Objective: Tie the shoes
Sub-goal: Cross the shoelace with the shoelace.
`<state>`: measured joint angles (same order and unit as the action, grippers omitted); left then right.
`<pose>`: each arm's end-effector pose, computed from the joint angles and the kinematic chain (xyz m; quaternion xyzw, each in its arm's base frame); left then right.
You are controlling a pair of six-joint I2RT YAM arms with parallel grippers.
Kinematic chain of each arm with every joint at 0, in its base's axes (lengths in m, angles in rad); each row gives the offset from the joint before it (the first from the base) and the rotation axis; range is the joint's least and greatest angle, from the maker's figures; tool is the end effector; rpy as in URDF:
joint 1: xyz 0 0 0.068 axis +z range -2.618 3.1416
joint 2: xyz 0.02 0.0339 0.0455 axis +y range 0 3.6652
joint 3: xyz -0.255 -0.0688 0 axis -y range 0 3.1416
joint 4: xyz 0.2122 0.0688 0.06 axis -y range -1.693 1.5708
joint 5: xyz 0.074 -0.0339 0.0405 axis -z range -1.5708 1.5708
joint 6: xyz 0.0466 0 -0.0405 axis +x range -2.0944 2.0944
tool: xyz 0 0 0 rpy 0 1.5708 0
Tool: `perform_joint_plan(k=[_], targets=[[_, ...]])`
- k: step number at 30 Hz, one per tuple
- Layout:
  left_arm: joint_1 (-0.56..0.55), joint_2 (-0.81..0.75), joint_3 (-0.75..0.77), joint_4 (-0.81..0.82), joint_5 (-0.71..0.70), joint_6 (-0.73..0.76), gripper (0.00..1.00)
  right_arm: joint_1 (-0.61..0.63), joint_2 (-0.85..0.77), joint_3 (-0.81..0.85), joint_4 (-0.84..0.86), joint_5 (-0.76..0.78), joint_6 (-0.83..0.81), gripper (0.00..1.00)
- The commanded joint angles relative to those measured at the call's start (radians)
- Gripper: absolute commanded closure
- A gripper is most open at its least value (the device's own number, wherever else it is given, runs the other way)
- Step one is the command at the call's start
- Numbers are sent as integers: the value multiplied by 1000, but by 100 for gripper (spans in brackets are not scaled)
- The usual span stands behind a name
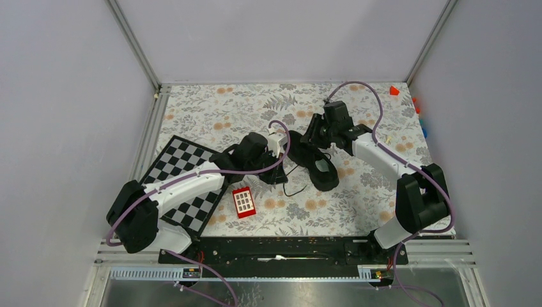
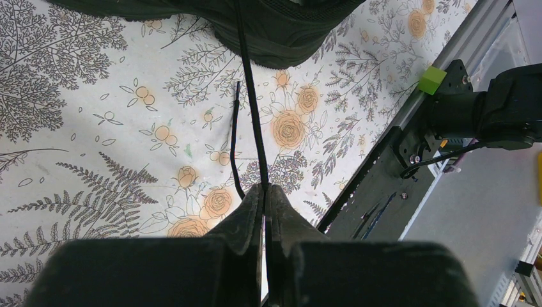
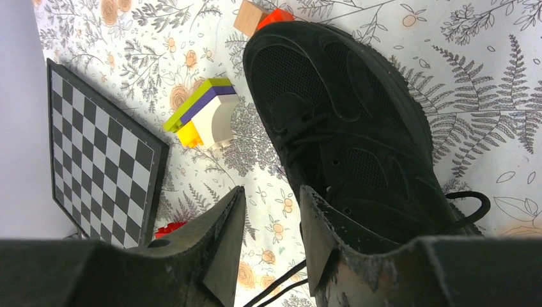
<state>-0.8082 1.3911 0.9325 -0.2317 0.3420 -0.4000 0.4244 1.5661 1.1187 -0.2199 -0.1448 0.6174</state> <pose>0.1836 -0.2148 0.2492 0.2517 0.8583 -0.3652 0.2582 0.2983 0.1422 0.2565 0.0550 0.8962 0.2731 0.3453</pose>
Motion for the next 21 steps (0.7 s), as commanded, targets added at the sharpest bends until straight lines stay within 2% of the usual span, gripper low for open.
perform_joint_plan(k=[1,21], targets=[[-3,-35,23,31,-5,9,100,-6,-44,-15,3,-18,-16,56],[-3,-35,32,26,-4,9,100,-6,-122,-103,-31,1,-57,57]])
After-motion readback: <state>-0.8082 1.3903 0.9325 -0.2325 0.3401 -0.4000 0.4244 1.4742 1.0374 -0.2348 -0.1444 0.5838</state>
